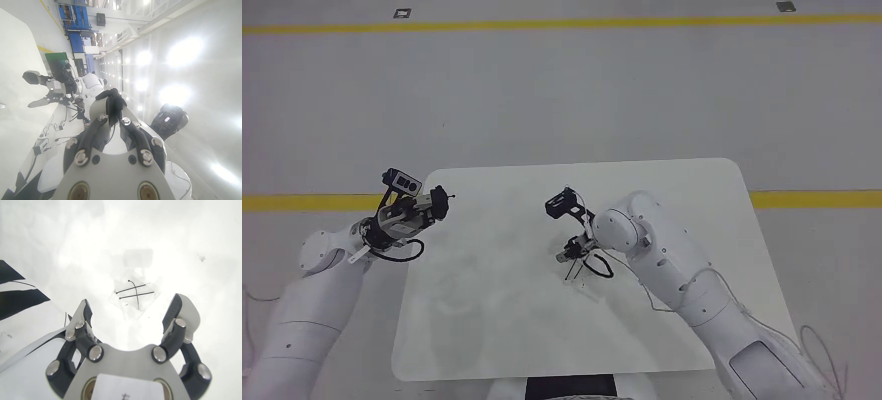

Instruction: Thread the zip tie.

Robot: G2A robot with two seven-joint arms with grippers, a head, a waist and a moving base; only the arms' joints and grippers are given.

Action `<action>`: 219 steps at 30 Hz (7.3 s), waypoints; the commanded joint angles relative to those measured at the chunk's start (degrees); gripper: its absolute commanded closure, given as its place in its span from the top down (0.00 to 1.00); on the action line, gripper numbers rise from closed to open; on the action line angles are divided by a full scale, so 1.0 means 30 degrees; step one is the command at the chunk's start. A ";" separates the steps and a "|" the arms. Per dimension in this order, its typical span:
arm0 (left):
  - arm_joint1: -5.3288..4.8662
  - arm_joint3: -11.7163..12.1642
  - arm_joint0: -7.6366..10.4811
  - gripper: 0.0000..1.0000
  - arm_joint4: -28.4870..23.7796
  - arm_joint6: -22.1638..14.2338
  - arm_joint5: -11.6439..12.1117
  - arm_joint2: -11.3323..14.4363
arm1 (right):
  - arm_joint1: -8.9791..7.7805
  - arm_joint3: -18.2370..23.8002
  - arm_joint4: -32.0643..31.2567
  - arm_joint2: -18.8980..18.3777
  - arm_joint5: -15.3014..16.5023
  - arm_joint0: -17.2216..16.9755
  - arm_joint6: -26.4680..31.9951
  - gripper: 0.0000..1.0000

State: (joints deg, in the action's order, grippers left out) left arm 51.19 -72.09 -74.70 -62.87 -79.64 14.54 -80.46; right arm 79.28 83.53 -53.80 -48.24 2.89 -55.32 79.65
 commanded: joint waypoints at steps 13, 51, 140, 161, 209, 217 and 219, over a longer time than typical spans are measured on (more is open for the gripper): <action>0.0000 0.0000 0.0000 0.00 0.0000 0.0000 0.0000 0.0000 | 0.0198 -0.1995 -0.0359 0.1650 0.1553 0.0794 -0.0405 1.00; 0.0000 0.0000 0.0000 0.00 0.0000 0.0000 0.0000 0.0000 | 0.0152 -0.1544 -0.2385 0.2739 0.2040 0.0395 -0.0600 0.15; 0.0234 -0.0891 -0.0658 0.00 -0.0103 0.1033 0.0434 0.0679 | -0.0375 0.3987 0.4109 -0.4159 -0.0533 -0.4178 -1.1940 0.00; 0.1772 -0.0560 -0.0206 0.00 0.2368 0.1825 0.1648 0.1498 | 0.0199 0.6240 0.6070 -0.2812 -0.2277 -0.5268 -1.8233 0.00; 0.4854 -0.2687 -0.1080 0.00 0.8305 0.5955 0.1648 -0.0208 | 0.0870 0.5445 0.5141 -0.1272 -0.0958 -0.6342 -2.5216 0.00; 0.4746 -0.2679 -0.1164 0.00 0.6623 0.5462 0.0323 -0.0390 | 0.0647 0.5922 0.4368 -0.1964 0.0444 -0.6896 -2.4836 0.00; 0.4725 -0.2465 -0.1060 0.00 0.5704 0.4747 -0.0265 -0.0385 | 0.0622 0.5906 0.4326 -0.2049 0.0685 -0.6942 -2.4704 0.00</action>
State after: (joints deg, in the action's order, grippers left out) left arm 65.38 -79.77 -78.04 -44.35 -64.40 14.63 -81.63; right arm 81.17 101.27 -40.85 -54.30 4.69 -76.09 5.43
